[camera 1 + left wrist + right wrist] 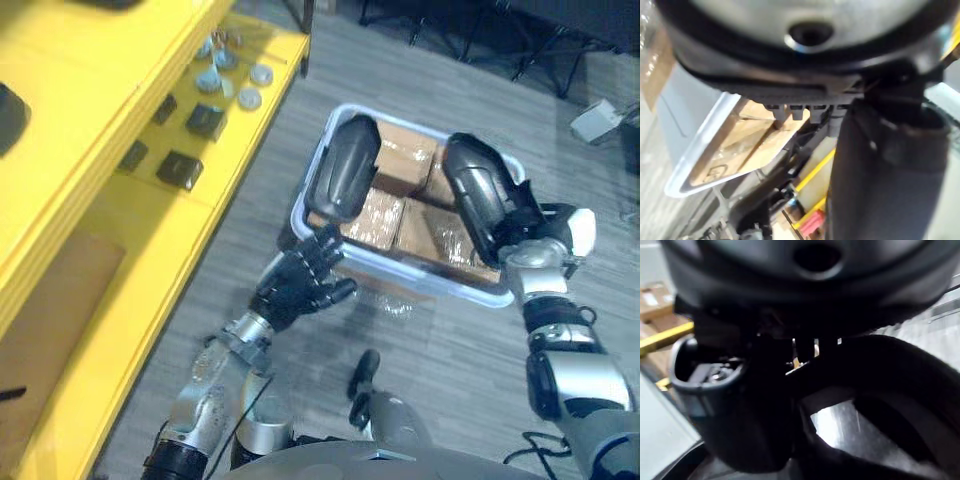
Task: Walk over and take three plastic housings, then place them on the shelf
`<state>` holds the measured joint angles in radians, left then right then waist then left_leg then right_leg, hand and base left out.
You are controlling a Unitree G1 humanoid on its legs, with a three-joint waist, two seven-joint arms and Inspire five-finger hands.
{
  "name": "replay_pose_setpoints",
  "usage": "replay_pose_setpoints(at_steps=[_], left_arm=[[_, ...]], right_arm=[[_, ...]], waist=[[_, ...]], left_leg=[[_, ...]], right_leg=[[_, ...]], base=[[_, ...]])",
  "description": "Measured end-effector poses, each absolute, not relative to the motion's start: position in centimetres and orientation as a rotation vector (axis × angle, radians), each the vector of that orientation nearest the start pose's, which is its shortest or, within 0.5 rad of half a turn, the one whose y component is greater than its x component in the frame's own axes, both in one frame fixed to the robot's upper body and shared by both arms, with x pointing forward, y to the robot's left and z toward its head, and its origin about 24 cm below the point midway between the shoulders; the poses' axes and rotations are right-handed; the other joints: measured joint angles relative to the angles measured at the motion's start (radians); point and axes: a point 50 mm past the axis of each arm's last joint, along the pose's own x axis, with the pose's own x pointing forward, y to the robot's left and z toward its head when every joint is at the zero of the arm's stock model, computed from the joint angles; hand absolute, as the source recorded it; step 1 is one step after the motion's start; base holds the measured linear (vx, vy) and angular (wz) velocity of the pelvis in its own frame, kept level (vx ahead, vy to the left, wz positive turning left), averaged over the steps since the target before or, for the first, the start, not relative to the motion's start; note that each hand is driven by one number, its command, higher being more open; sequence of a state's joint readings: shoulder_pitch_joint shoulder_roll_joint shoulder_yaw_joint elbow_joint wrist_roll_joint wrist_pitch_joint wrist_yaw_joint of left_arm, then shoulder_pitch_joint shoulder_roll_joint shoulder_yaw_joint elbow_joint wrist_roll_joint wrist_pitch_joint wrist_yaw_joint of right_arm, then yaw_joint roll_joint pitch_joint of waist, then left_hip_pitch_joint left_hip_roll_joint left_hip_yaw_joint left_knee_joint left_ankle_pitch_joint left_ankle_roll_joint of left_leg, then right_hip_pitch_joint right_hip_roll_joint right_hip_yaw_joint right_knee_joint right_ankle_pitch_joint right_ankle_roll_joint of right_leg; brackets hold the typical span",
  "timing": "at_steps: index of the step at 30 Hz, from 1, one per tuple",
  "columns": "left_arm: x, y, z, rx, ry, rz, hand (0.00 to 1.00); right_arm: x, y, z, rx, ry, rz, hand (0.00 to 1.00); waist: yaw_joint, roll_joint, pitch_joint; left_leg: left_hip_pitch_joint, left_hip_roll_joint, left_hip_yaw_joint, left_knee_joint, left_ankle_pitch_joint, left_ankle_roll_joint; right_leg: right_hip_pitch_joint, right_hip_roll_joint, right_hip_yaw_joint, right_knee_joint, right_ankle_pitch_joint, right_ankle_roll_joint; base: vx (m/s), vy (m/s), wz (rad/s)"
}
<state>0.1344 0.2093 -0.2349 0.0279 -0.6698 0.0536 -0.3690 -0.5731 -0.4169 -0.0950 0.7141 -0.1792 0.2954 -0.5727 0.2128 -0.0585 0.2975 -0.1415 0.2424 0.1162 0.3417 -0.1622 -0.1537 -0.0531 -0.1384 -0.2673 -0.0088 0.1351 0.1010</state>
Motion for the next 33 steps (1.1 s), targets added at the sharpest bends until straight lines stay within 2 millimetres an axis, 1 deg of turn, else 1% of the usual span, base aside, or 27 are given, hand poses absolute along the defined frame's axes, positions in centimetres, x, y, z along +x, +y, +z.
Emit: replay_pose_setpoints(at_steps=[1, 2, 3, 4, 5, 6, 7, 9, 10, 12, 14, 17, 19, 21, 24, 26, 28, 33], left_arm=[[21.2, 12.3, -0.7, -0.518, 0.272, -0.473, 1.0], [21.1, 12.4, -1.2, -0.521, 0.303, -0.459, 1.0], [21.0, 12.2, -1.8, -0.524, 0.349, -0.447, 1.0], [21.0, 12.3, -2.2, -0.521, 0.385, -0.432, 1.0], [21.0, 12.3, -2.4, -0.521, 0.399, -0.425, 1.0], [21.2, 12.1, -2.6, -0.519, 0.423, -0.423, 1.0], [21.8, 11.6, -2.6, -0.518, 0.447, -0.424, 1.0], [22.6, 11.0, -2.4, -0.556, 0.467, -0.425, 1.0], [23.3, 10.4, -2.2, -0.599, 0.481, -0.414, 1.0], [23.8, 10.1, -1.9, -0.664, 0.482, -0.387, 1.0], [24.6, 9.8, -1.2, -0.772, 0.465, -0.347, 1.0], [25.5, 9.6, -0.1, -0.887, 0.415, -0.326, 1.0], [26.1, 9.7, 0.5, -0.92, 0.376, -0.318, 1.0], [26.6, 9.7, 1.1, -0.925, 0.346, -0.314, 1.0], [26.9, 9.6, 1.4, -0.957, 0.327, -0.29, 1.0], [26.9, 9.5, 1.4, -0.964, 0.333, -0.269, 1.0], [26.9, 9.3, 1.3, -0.965, 0.342, -0.257, 1.0], [26.7, 9.0, 1.0, -0.953, 0.364, -0.249, 1.0]], right_arm=[[33.1, -28.3, 7.4, -0.636, 0.224, -0.765, 0.0], [33.1, -27.8, 7.4, -0.649, 0.206, -0.751, 0.0], [33.2, -26.9, 7.4, -0.671, 0.169, -0.723, 0.0], [33.4, -25.9, 7.3, -0.69, 0.139, -0.696, 0.0], [33.4, -25.4, 7.1, -0.696, 0.132, -0.682, 0.0], [33.4, -24.5, 6.7, -0.707, 0.118, -0.656, 0.0], [33.2, -23.8, 6.2, -0.728, 0.102, -0.625, 0.0], [32.9, -23.0, 5.7, -0.744, 0.075, -0.589, 0.0], [32.4, -22.2, 5.4, -0.753, 0.04, -0.554, 0.0], [32.3, -21.6, 5.3, -0.774, -0.002, -0.52, 0.0], [32.0, -21.1, 5.6, -0.789, -0.079, -0.485, 0.0], [31.6, -20.8, 6.2, -0.782, -0.159, -0.466, 0.0], [31.5, -20.2, 6.4, -0.773, -0.2, -0.437, 0.0], [31.5, -19.6, 6.3, -0.771, -0.228, -0.404, 0.0], [31.2, -18.4, 6.0, -0.788, -0.266, -0.34, 0.0], [31.0, -17.6, 5.8, -0.786, -0.286, -0.301, 0.0], [30.8, -16.4, 5.4, -0.769, -0.307, -0.255, 0.0], [30.3, -14.1, 5.1, -0.73, -0.361, -0.161, 0.0]], waist=[[-0.001, 0.007, -0.023], [-0.002, 0.008, -0.037], [-0.003, 0.008, -0.05], [-0.012, 0.008, -0.055], [-0.016, 0.008, -0.061], [-0.024, 0.007, -0.07], [-0.024, 0.007, -0.083], [-0.03, 0.007, -0.101], [-0.042, 0.008, -0.121], [-0.06, 0.011, -0.134], [-0.083, 0.021, -0.15], [-0.096, 0.033, -0.16], [-0.106, 0.034, -0.164], [-0.107, 0.034, -0.17], [-0.108, 0.037, -0.196], [-0.108, 0.04, -0.203], [-0.108, 0.039, -0.214], [-0.107, 0.038, -0.216]], left_leg=[[0.015, 0.0, 0.007, -0.009, -0.002, -0.001], [0.019, 0.0, 0.011, -0.015, -0.003, -0.001], [0.031, 0.0, 0.019, -0.02, -0.003, -0.002], [0.048, 0.0, 0.025, -0.024, -0.005, -0.003], [0.054, -0.001, 0.027, -0.026, -0.007, -0.004], [0.068, -0.002, 0.033, -0.03, -0.01, -0.003], [0.076, -0.002, 0.042, -0.031, -0.013, -0.004], [0.083, -0.002, 0.052, -0.031, -0.017, -0.004], [0.083, -0.003, 0.057, -0.031, -0.017, -0.004], [0.088, -0.003, 0.063, -0.033, -0.017, -0.004], [0.104, -0.004, 0.073, -0.041, -0.017, -0.004], [0.119, -0.004, 0.087, -0.052, -0.016, -0.005], [0.126, -0.006, 0.092, -0.062, -0.012, -0.006], [0.135, -0.008, 0.099, -0.07, -0.008, -0.007], [0.142, -0.013, 0.104, -0.088, -0.001, -0.006], [0.153, -0.016, 0.107, -0.098, -0.001, -0.005], [0.157, -0.019, 0.108, -0.103, 0.002, -0.005], [0.157, -0.022, 0.109, -0.102, 0.003, -0.004]], right_leg=[[0.011, 0.001, 0.003, -0.007, 0.0, 0.0], [0.01, 0.001, 0.005, -0.01, 0.0, 0.0], [0.014, 0.001, 0.012, -0.01, 0.0, 0.0], [0.026, 0.001, 0.02, -0.01, 0.0, 0.0], [0.028, 0.001, 0.024, -0.01, 0.0, 0.001], [0.038, -0.001, 0.027, -0.01, 0.001, 0.001], [0.04, -0.002, 0.033, -0.01, 0.001, 0.001], [0.041, -0.001, 0.046, -0.013, 0.001, 0.001], [0.042, -0.001, 0.053, -0.022, 0.002, 0.002], [0.044, -0.001, 0.055, -0.029, 0.005, 0.002], [0.056, 0.001, 0.067, -0.048, 0.015, 0.004], [0.056, 0.001, 0.081, -0.049, 0.017, 0.004], [0.056, 0.001, 0.083, -0.05, 0.018, 0.004], [0.056, 0.001, 0.089, -0.052, 0.018, 0.004], [0.059, 0.0, 0.095, -0.069, 0.028, 0.001], [0.064, -0.001, 0.099, -0.069, 0.028, 0.001], [0.064, -0.004, 0.1, -0.069, 0.028, 0.001], [0.064, -0.007, 0.103, -0.069, 0.028, 0.001]], base=[[0.1, 0.025, -0.18], [0.06, 0.015, -0.14], [0.06, 0.026, -0.13], [0.03, 0.027, -0.13], [-0.01, 0.032, -0.1], [-0.03, 0.033, -0.15], [-0.04, 0.03, -0.16], [-0.03, 0.025, -0.17], [-0.02, 0.018, -0.13], [-0.01, 0.007, -0.11], [0.0, 0.005, -0.18], [0.0, 0.009, -0.15], [0.0, 0.004, -0.03], [0.01, 0.011, -0.07], [0.01, 0.011, -0.03], [0.0, 0.03, -0.03], [0.0, 0.0, 0.0], [-0.04, 0.016, -0.01]])
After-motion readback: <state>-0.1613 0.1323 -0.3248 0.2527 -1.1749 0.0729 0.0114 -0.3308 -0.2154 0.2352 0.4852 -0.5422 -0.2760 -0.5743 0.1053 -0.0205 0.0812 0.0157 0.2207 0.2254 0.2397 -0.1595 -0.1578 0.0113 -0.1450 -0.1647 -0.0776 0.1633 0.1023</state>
